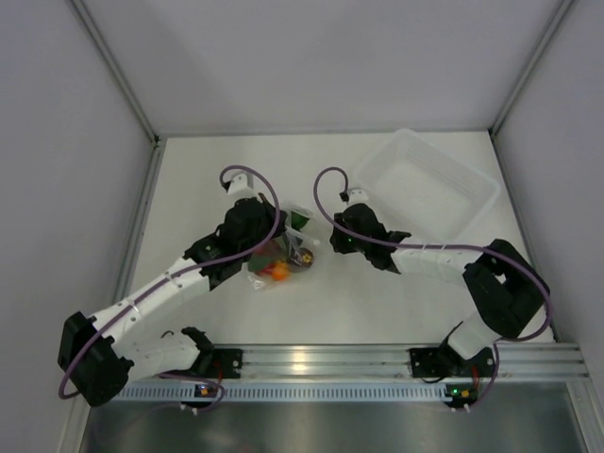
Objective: Open the zip-top bag and remove the fake food
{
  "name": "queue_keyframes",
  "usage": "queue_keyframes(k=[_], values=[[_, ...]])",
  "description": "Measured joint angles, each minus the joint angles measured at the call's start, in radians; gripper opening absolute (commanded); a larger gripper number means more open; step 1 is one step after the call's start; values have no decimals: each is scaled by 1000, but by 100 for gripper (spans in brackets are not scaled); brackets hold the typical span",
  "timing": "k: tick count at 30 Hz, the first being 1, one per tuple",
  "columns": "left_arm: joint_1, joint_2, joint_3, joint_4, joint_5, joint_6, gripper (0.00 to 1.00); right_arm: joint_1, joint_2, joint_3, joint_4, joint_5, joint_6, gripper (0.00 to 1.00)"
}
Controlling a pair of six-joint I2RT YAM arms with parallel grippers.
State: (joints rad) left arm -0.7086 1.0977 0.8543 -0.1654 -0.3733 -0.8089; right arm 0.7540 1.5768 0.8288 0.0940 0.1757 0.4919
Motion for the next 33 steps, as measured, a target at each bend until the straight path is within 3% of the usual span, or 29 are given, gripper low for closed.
queue_keyframes(k=[10, 17, 23, 29, 30, 33], values=[[-27, 45, 58, 1, 94, 13, 0, -11, -236, -36, -22, -170, -23, 27], [-100, 44, 66, 1, 84, 15, 0, -10, -254, -36, 40, -273, 50, 28], [-117, 44, 68, 4, 74, 6, 0, 5, -193, -17, 98, -298, 98, 38], [-126, 43, 66, 16, 41, -21, 0, 58, -149, -14, 108, -267, 131, 57], [-126, 43, 65, 18, 39, -26, 0, 69, -145, -14, 112, -264, 134, 65], [-126, 43, 60, 29, 38, -35, 0, 86, -121, -14, 126, -255, 141, 71]])
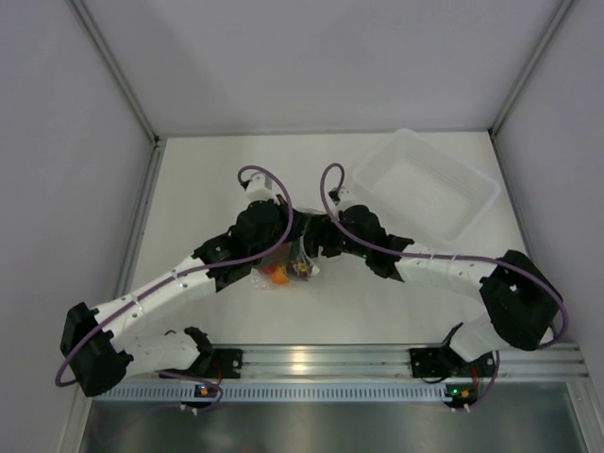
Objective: Open the zip-top bag and remove the fake food
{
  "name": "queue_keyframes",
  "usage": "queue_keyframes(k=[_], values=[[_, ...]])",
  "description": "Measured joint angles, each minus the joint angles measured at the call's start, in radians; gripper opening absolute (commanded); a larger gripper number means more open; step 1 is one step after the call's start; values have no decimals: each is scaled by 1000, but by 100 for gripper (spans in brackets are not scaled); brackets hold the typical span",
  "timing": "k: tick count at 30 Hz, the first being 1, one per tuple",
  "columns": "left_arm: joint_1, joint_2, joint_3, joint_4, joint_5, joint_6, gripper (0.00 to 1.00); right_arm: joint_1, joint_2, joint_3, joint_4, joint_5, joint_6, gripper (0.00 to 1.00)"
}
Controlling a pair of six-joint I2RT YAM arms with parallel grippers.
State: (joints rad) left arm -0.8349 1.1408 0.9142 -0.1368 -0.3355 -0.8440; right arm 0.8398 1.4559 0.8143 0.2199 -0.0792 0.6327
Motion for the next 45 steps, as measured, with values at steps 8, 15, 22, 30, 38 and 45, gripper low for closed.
queue_keyframes(k=[8, 15, 22, 30, 38, 45], values=[[4, 0, -17, 20, -13, -22, 0, 1, 101, 0, 45, 17, 26, 77], [-6, 0, -37, 55, 19, -49, 0, 1, 191, 0, 106, 40, 59, 73], [-8, 0, -42, 66, 31, -54, 0, 0, 212, 0, 151, 63, 65, 52], [-10, -9, -58, 84, -25, -47, 0, 0, 177, -3, 153, 105, 16, 48], [-10, -9, -58, 83, -106, -29, 0, 0, 34, -55, 128, 164, -23, 48], [-10, -8, -62, 82, -136, -22, 0, -1, -71, -55, 51, 227, -70, 47]])
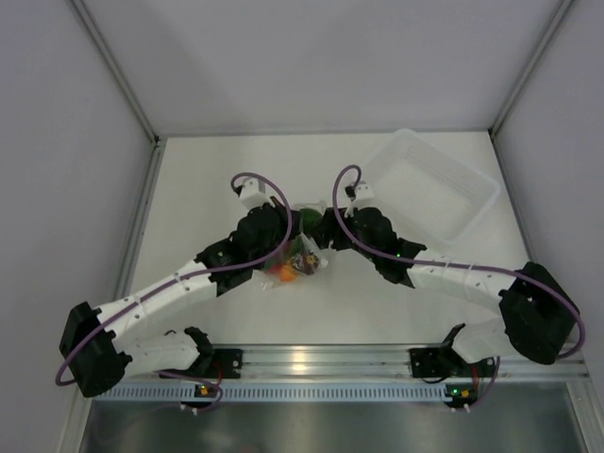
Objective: Open the zip-top bag and remove the fake food
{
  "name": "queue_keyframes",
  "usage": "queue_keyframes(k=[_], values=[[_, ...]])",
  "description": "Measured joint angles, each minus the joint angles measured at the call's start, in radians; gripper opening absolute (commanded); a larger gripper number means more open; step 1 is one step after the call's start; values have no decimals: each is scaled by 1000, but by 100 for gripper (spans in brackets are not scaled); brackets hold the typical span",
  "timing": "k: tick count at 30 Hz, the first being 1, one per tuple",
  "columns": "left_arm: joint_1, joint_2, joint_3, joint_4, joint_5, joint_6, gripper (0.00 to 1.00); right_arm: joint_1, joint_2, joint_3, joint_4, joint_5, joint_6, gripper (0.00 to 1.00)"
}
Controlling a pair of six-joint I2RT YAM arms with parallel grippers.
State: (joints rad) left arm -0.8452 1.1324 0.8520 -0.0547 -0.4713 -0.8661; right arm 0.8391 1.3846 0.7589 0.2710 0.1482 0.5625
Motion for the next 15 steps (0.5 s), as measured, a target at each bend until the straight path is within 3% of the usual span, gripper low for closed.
queue_keyframes(k=[10, 15], values=[[6, 0, -5, -13, -38, 5, 0, -35, -206, 3, -179, 80, -97, 46], [16, 0, -5, -22, -38, 5, 0, -159, -251, 66, -310, 66, -155, 46]])
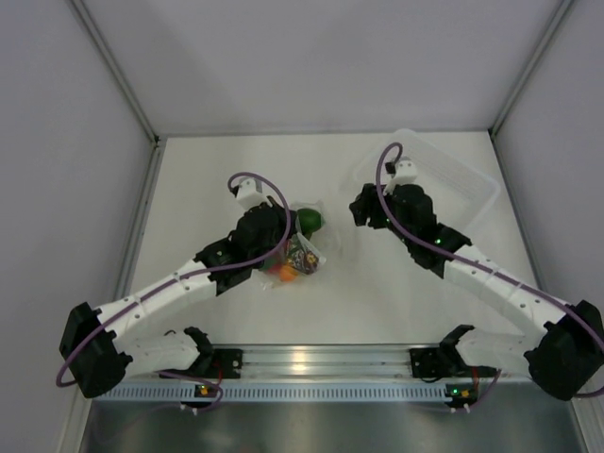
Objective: Open the zip-top bag and remove the fake food
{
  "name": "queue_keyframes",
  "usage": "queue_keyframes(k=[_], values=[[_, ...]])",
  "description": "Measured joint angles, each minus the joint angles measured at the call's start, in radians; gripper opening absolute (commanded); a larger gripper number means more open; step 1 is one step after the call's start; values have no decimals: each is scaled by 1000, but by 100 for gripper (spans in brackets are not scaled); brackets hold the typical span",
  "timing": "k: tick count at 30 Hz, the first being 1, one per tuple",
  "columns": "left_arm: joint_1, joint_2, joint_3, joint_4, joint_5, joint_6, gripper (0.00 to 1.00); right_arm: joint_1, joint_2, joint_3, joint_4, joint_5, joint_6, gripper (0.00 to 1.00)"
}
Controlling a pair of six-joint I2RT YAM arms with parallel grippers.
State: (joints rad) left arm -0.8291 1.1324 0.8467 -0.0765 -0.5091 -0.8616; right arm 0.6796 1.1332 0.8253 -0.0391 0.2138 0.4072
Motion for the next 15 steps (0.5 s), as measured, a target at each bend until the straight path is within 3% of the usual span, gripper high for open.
queue_keyframes(k=[7, 15], values=[[3, -10, -2, -6, 21, 2, 0, -256, 169, 233, -169, 13, -105, 46], [3, -12, -2, -17, 80, 27, 0, -452, 560, 494, -305, 18, -187, 47]])
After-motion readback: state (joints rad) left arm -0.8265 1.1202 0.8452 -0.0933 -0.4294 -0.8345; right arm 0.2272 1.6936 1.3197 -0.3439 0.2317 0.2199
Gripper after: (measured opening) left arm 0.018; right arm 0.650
